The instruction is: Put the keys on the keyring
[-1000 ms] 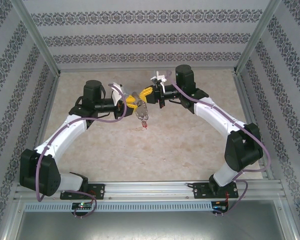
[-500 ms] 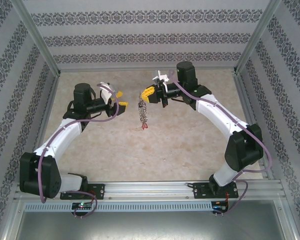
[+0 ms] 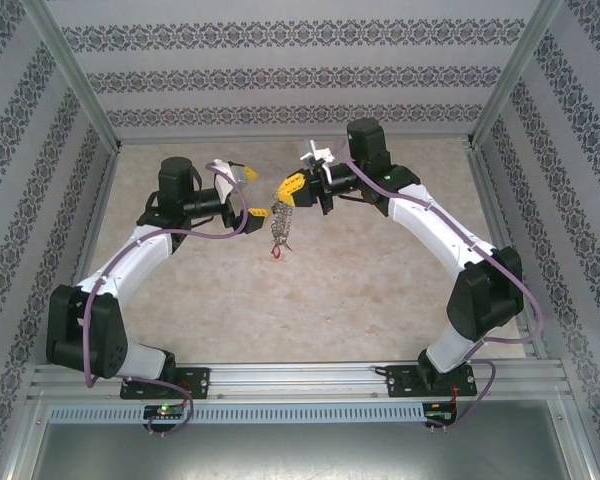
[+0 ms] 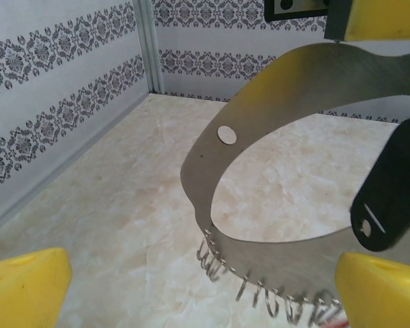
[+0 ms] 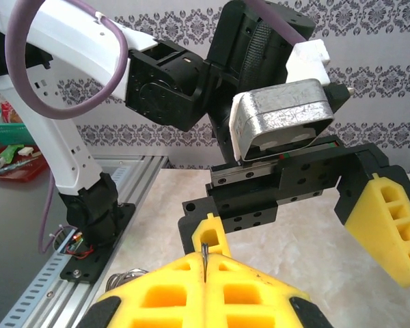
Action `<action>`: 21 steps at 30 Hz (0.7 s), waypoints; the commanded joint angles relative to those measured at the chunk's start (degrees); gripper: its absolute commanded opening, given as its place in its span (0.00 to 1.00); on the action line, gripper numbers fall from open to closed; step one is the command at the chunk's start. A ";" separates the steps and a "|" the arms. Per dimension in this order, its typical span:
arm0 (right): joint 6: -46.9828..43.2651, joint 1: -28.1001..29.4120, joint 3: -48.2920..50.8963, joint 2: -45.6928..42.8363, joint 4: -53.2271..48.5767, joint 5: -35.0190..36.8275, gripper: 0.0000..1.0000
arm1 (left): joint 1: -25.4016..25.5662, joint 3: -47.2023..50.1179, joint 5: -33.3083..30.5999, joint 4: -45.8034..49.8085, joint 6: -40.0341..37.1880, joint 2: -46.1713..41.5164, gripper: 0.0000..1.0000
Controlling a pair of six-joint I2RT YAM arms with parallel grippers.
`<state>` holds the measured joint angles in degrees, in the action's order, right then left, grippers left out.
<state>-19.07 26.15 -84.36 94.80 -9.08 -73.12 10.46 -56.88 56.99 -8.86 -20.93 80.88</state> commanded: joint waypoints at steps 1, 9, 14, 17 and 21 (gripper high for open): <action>-3.03 0.87 -3.03 0.78 -1.30 -4.19 0.00 | 0.60 -1.09 0.99 -4.85 0.48 1.41 1.00; -4.07 2.03 -6.01 2.35 -3.57 -4.63 0.00 | 1.17 -1.37 2.66 -8.02 1.12 3.46 1.00; -4.09 2.66 -7.44 3.09 -4.16 -5.09 0.00 | 2.49 0.02 4.19 -14.54 5.00 4.42 1.00; -4.04 2.76 -8.23 3.28 -4.24 -5.93 0.00 | 2.72 1.55 3.77 -21.36 9.28 4.94 0.99; -4.31 2.77 -8.74 3.21 -4.57 -6.41 0.00 | 2.71 3.18 2.53 -28.10 12.18 4.90 0.99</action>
<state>-21.43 28.38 -90.70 97.95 -14.15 -75.90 12.71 -55.00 58.48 -27.40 -12.97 85.21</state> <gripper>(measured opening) 0.049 0.994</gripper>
